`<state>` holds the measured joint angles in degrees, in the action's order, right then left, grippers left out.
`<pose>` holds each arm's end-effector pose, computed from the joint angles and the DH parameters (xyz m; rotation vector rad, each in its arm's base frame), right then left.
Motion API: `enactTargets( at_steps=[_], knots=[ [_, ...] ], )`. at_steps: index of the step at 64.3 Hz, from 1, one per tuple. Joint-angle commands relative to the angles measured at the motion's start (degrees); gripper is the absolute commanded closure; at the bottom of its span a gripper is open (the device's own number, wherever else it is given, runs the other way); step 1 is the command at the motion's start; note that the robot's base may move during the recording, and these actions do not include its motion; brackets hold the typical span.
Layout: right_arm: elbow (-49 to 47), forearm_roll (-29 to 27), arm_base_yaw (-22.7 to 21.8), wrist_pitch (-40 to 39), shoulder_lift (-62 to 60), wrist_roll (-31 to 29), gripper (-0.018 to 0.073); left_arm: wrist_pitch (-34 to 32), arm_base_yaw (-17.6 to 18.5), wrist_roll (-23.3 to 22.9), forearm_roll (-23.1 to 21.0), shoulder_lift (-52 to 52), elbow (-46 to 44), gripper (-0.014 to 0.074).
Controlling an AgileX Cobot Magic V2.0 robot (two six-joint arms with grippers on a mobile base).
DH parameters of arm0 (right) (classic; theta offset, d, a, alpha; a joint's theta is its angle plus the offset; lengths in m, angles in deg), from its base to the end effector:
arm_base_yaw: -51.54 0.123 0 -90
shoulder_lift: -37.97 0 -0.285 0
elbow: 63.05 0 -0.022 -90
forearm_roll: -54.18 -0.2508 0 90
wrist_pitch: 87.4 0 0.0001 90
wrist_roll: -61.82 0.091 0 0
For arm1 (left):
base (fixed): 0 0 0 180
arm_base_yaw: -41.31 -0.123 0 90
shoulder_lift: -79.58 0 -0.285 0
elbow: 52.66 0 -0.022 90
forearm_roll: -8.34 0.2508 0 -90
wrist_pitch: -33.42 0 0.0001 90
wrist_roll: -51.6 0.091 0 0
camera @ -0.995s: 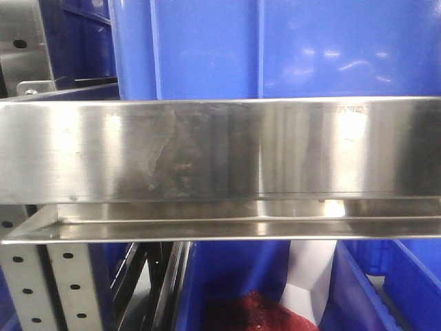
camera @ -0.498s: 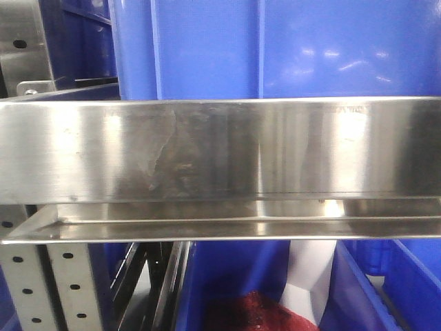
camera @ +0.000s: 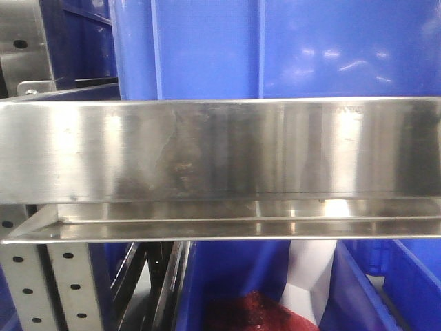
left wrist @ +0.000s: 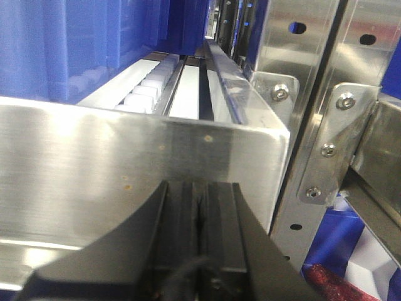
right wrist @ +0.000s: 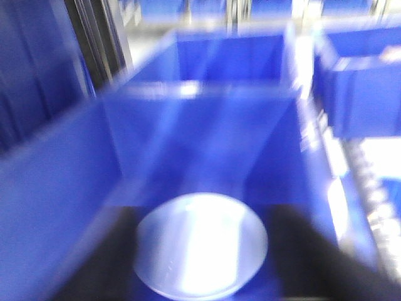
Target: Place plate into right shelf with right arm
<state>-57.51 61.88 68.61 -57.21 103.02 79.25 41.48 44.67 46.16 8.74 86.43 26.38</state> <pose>0.1913 0.0523 0.4688 -0.0476 1.7632 0.2946 0.0563 -0.0032 0.1905 -0.0249 1.6407 -0.1114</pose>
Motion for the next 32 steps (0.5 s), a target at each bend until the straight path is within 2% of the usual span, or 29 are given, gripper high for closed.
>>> enactTargets(
  at_steps=[1, 2, 4, 8, 16, 32],
  knots=[
    [-2.1, 0.8, -0.2, -0.7, -5.0, -0.3, 0.0439, -5.0, 0.1, -0.3, 0.0, -0.4, 0.5, 0.0643],
    [-2.1, 0.8, -0.2, -0.2, -5.5, -0.3, 0.0491, -5.0, 0.1, -0.3, 0.0, -0.4, 0.5, 0.0643],
    [-2.1, 0.8, -0.2, 0.8, -6.6, -0.3, 0.0524, -5.0, 0.1, -0.3, 0.0, -0.4, 0.5, 0.0643],
    [-2.1, 0.8, -0.2, 2.9, -8.7, -0.3, 0.0498, -5.0, 0.1, -0.3, 0.0, -0.4, 0.5, 0.0643],
    [-2.1, 0.8, -0.2, 7.5, -12.8, -0.3, 0.0505, -5.0, 0.1, -0.3, 0.0, -0.4, 0.5, 0.0643],
    [-2.1, 0.8, -0.2, 8.0, -14.8, -0.3, 0.0505, -5.0, 0.1, -0.3, 0.0, -0.4, 0.5, 0.0643]
  ],
)
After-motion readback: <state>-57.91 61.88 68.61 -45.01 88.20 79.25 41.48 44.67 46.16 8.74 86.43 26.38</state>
